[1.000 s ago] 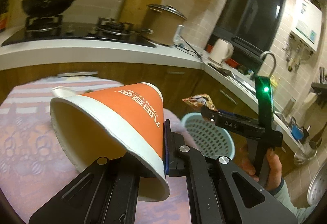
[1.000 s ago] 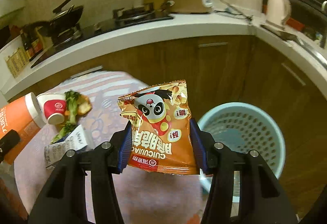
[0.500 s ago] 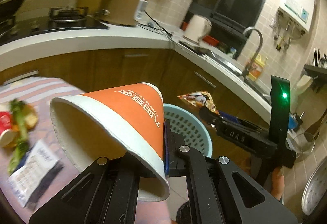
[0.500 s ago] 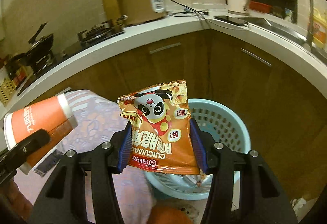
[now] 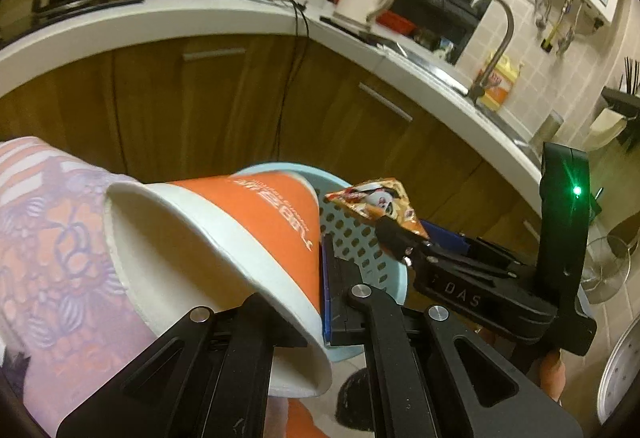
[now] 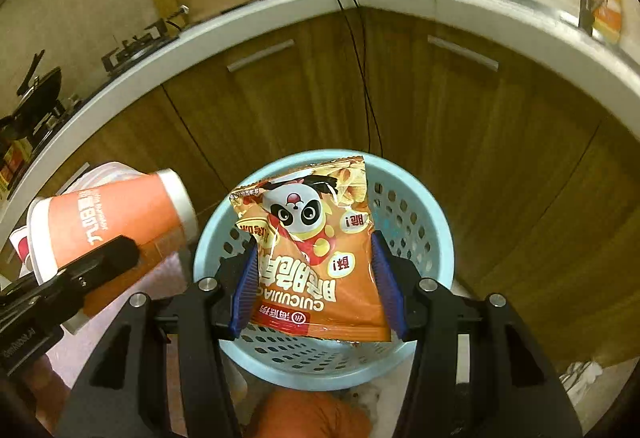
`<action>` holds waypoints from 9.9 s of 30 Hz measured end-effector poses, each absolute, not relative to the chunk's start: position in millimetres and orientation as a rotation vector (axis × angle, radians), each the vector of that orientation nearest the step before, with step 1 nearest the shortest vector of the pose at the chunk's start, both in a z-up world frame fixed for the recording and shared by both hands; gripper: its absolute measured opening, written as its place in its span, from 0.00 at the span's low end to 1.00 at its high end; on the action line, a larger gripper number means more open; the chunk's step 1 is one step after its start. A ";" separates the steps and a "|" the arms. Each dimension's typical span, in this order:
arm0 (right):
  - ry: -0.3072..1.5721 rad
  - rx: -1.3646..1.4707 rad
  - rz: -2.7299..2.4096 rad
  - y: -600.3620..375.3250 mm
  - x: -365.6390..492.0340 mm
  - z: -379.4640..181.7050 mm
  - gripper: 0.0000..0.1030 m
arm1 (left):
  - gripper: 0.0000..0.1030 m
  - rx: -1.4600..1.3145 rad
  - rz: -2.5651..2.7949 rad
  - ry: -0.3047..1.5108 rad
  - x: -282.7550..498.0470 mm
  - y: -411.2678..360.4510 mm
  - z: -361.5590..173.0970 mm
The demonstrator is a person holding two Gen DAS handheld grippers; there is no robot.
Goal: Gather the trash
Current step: 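Carry the orange cup and snack bag over the blue basket and open both tools, then move back to the table and grasp the white milk carton with the left tool, then grasp the red-and-white paper cup with the right tool while the left tool holds the carton, then carry the carton and paper cup over the blue basket and open both tools, then move both open tools back over the bok choy on the table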
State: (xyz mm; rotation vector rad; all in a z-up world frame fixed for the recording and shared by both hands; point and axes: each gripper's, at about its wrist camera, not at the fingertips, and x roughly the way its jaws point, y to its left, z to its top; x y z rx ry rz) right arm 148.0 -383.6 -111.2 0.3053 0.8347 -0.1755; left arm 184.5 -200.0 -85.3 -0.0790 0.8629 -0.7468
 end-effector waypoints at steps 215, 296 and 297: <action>0.845 0.388 -0.126 -356.3 128.0 -109.5 0.38 | 0.59 -0.013 -0.564 0.814 171.6 -170.1 -82.1; 0.889 -0.008 0.416 -31.2 239.0 -95.1 0.37 | 0.32 -0.003 -0.213 0.888 181.7 97.5 -124.8; 0.887 -0.014 0.422 -27.4 240.1 -95.1 0.37 | 0.29 -0.022 -0.231 0.887 180.3 99.9 -123.8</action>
